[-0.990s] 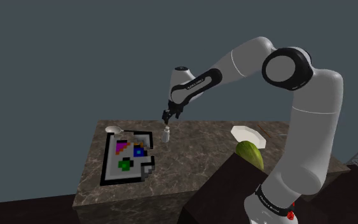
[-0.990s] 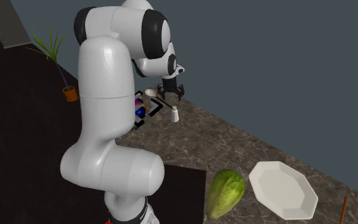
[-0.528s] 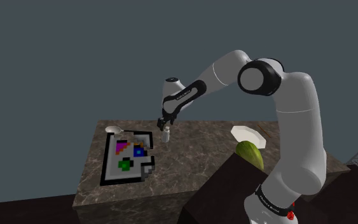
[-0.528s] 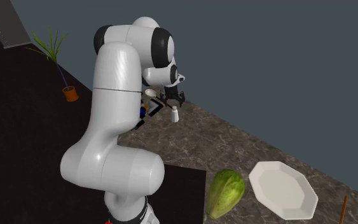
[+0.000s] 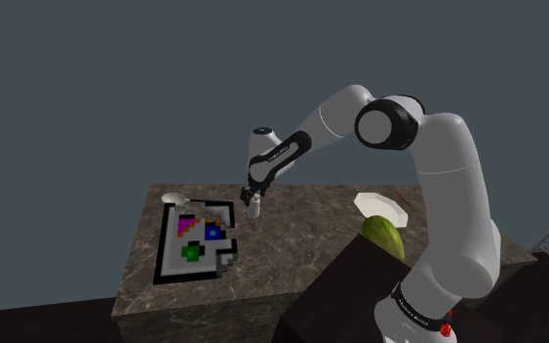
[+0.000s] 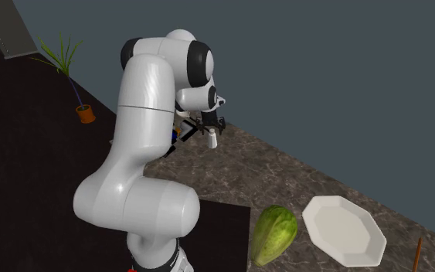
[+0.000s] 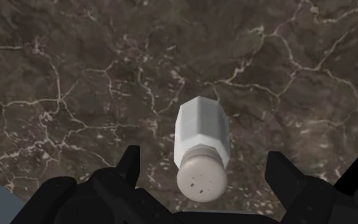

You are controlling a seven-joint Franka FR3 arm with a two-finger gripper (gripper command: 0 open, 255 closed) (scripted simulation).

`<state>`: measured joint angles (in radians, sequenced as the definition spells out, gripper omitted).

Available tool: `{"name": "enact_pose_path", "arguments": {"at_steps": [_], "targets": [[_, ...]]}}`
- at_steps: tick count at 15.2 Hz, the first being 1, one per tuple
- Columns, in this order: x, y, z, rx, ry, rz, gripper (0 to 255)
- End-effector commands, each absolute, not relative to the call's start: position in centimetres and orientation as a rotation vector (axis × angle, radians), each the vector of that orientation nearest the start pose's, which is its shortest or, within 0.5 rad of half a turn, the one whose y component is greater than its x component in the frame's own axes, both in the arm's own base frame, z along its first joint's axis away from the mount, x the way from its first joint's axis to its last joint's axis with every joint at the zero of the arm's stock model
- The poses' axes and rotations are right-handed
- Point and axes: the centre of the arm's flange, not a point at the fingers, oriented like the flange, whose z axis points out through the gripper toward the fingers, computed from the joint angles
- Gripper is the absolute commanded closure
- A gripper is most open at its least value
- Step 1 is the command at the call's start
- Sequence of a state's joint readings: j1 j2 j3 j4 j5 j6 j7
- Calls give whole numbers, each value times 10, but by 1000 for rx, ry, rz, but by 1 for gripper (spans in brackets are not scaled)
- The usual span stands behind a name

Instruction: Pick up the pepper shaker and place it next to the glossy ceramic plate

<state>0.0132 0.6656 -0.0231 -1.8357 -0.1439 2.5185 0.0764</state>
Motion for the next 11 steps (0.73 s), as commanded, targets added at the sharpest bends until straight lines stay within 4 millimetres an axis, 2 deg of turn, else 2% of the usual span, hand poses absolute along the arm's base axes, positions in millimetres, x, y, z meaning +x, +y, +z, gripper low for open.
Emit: {"name": "enact_pose_path", "arguments": {"at_steps": [1,5,6,11], "targets": [[645,-4,165,-3240,-57,-33,0],[645,-4,165,-3240,-57,-33,0],[645,-4,165,-3240,-57,-33,255],[645,-4,165,-3240,-57,-33,255]]}}
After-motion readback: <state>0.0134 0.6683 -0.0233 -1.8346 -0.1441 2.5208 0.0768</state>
